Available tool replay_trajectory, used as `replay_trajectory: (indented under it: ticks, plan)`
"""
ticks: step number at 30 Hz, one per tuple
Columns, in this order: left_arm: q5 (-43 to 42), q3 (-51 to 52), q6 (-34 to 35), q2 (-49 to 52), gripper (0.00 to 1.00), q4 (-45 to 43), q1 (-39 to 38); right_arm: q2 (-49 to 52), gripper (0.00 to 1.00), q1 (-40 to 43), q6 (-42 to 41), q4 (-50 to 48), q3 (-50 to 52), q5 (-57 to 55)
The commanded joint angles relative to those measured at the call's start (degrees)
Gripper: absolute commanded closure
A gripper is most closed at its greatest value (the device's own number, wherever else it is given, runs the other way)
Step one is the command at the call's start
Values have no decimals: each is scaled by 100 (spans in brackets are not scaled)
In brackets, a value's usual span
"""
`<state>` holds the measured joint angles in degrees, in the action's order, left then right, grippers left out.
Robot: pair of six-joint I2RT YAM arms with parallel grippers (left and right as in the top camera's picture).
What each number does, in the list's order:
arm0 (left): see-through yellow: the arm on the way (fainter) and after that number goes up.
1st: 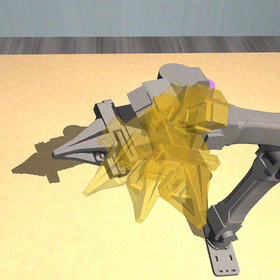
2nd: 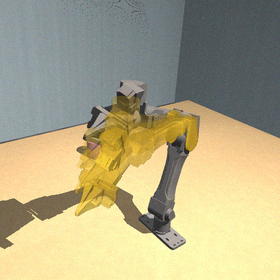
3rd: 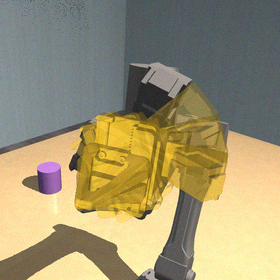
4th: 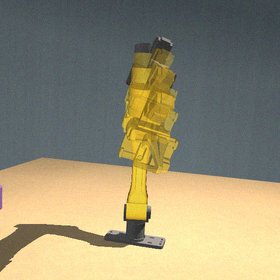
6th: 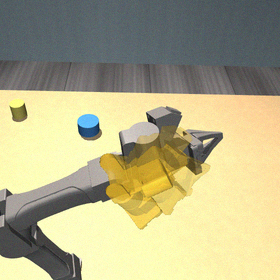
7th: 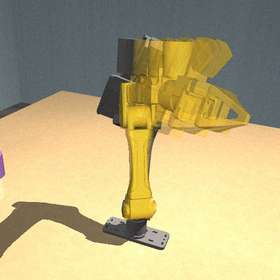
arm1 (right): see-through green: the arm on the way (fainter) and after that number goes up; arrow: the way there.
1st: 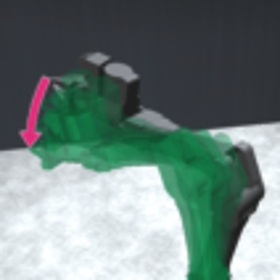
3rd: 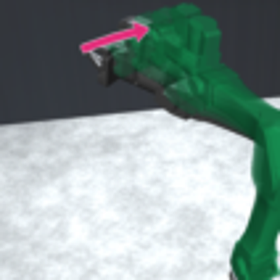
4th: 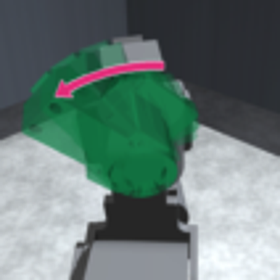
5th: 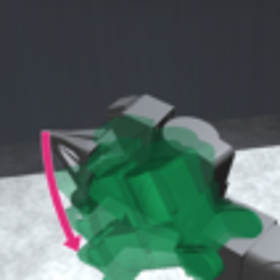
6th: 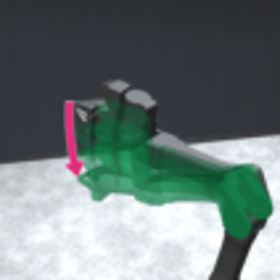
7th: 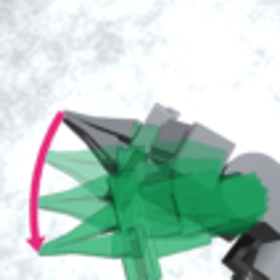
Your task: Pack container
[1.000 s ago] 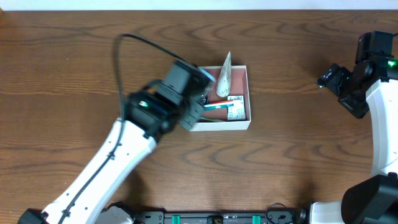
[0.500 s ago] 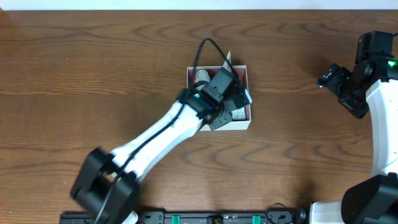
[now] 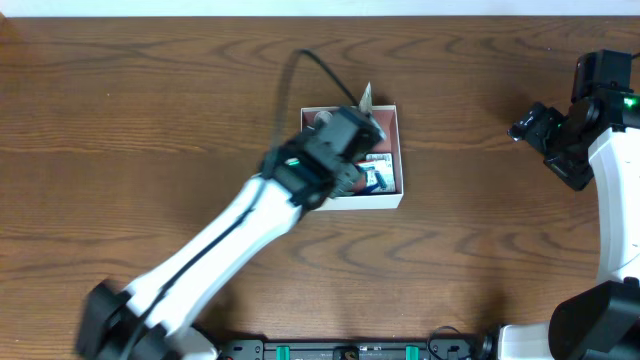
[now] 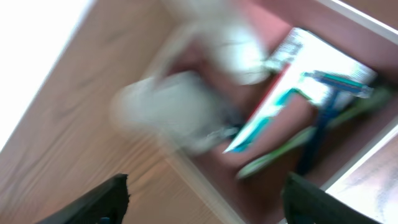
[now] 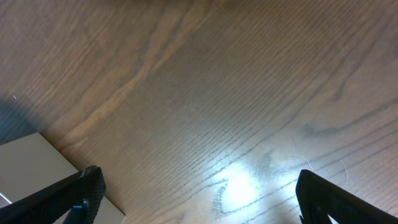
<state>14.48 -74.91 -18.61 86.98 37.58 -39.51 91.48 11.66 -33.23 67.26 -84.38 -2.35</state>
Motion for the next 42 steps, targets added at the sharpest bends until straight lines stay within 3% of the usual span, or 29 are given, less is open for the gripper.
replay_trajectory:
  ticks: [1,9,16,21,37,42]
  plan:
    - [772,-140,789,-544,16,238,562,-39,1,39,74,2,-59,-42]
    - [636,-138,2710,-863,3,542,3117,-39,1,39,74,2,-59,-42]
    - [-398,-138,3036,-695,2,505,4555,-39,1,39,74,2,-59,-42]
    - [-472,-138,3034,-627,2,531,4878,-39,1,39,74,2,-59,-42]
    - [-468,-138,3032,-625,2,529,4887,-42,1,28,74,0,-59,-42]
    - [-468,-138,3032,-625,2,529,4887,-485,1,-157,74,0,-59,-44]
